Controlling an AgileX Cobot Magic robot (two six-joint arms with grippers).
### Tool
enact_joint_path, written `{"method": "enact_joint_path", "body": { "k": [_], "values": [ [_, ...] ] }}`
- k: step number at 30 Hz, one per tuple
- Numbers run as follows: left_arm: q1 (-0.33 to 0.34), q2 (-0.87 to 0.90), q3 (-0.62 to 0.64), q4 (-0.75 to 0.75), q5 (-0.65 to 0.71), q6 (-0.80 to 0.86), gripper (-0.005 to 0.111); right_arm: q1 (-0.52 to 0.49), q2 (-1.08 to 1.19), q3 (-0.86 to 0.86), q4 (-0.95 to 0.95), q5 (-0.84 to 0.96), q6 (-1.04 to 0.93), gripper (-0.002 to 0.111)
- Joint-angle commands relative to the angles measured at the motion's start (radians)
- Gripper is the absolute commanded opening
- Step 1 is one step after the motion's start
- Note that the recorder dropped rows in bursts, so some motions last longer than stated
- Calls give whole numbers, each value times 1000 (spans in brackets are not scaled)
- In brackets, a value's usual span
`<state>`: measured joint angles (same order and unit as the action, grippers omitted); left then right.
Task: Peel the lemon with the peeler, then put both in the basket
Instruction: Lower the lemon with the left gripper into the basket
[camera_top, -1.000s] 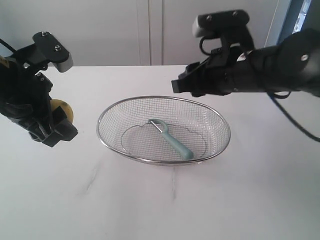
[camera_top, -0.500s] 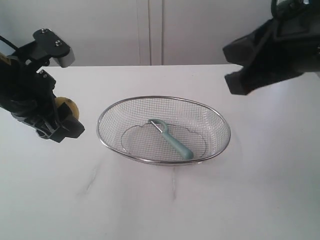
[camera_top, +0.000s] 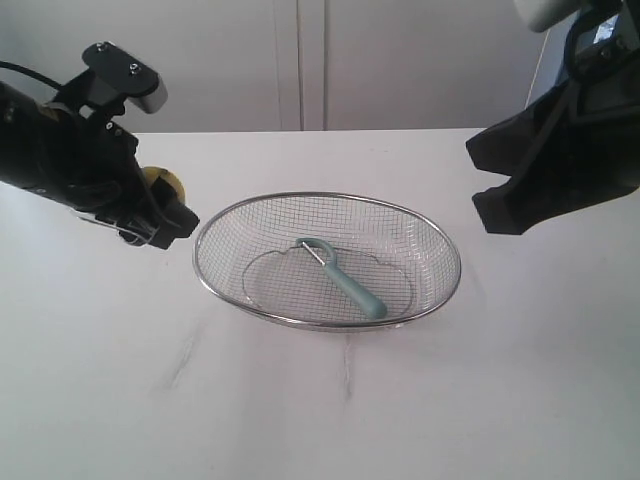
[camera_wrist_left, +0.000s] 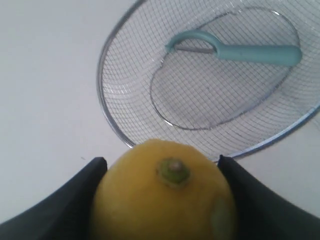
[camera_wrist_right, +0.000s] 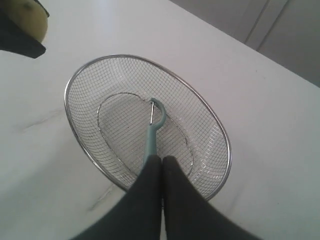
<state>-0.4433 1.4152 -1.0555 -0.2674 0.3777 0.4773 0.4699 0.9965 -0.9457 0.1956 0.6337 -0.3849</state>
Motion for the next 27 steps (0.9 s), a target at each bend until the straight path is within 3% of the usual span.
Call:
{"method": "enact_joint_path", "body": {
  "k": [1, 15, 27],
  "values": [
    [0, 52, -60, -20, -33, -2, 0, -7, -6, 4, -6, -20, 8, 0],
    [-87, 410, -481, -16, 148, 12, 0, -7, -6, 4, 43, -31, 6, 0],
    [-87, 568, -532, -16, 212, 12, 0, -7, -6, 4, 43, -10, 6, 0]
  ]
}}
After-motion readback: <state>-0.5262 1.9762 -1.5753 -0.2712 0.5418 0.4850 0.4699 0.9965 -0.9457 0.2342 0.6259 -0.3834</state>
